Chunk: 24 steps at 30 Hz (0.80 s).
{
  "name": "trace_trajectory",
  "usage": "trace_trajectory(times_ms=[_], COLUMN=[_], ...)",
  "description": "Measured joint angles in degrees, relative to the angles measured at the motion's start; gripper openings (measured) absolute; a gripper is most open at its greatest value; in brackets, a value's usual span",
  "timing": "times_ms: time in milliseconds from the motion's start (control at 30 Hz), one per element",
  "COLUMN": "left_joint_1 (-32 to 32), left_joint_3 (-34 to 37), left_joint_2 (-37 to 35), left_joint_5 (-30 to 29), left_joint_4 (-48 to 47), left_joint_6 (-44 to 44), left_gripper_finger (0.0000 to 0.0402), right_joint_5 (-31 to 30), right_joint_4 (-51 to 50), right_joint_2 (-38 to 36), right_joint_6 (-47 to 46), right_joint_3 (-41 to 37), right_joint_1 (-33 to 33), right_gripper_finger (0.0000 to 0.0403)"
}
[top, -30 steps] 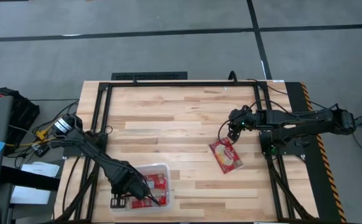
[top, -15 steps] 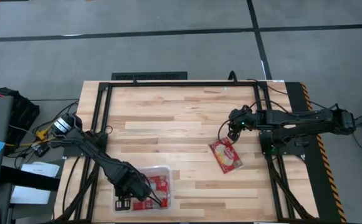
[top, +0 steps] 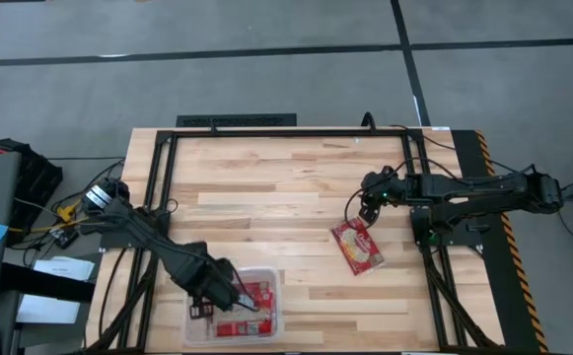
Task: Sort popcorn bags into baskets
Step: Put the red popcorn bag into the transparent bin
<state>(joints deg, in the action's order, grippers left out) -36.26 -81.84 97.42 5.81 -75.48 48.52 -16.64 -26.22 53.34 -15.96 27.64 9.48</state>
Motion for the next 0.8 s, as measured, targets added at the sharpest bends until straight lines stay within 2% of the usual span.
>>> trace_trajectory(times_ms=[100, 200, 333, 433, 500, 567, 667, 800], left_joint_1=[1.5, 4.1, 10.0, 15.4, 19.7, 24.3, 30.2, 37.3], left_joint_3=[-1.8, -7.4, -17.9, -23.5, -25.3, -25.0, -23.3, -18.6], left_joint_2=[-0.5, -1.7, -1.8, -1.9, -1.9, -1.9, -0.7, 3.5], left_joint_5=[-0.1, -3.8, -13.2, -24.1, -29.4, -28.2, -21.4, -10.7], left_joint_4=[-2.4, -8.0, -12.5, -10.7, -5.9, 1.7, 16.6, 32.7], left_joint_6=[1.1, 1.6, 1.8, 5.7, 7.2, 2.3, -7.6, -14.5], left_gripper_finger=[0.0000, 0.0000, 0.0000, 0.0000, 0.0001, 0.0007, 0.0034, 0.0090], right_joint_5=[0.0, 0.9, 5.4, 6.7, 6.8, 7.0, 8.0, 7.8], right_joint_4=[0.8, 1.0, -3.4, -10.0, -15.1, -17.7, -19.4, -19.3], right_joint_2=[0.0, -0.4, -0.6, 0.2, 0.5, 0.4, 0.4, 0.4], right_joint_6=[0.0, -1.0, -9.0, -19.9, -25.4, -28.9, -34.6, -42.4], right_joint_3=[0.0, 0.0, 0.0, 0.0, -0.1, -0.6, -2.0, -2.7], right_joint_1=[0.0, 0.0, 0.8, 0.7, -0.7, -2.9, -8.1, -16.7], right_gripper_finger=[0.0118, 0.0118, 0.0118, 0.0118, 0.0118, 0.0118, 0.0118, 0.0118])
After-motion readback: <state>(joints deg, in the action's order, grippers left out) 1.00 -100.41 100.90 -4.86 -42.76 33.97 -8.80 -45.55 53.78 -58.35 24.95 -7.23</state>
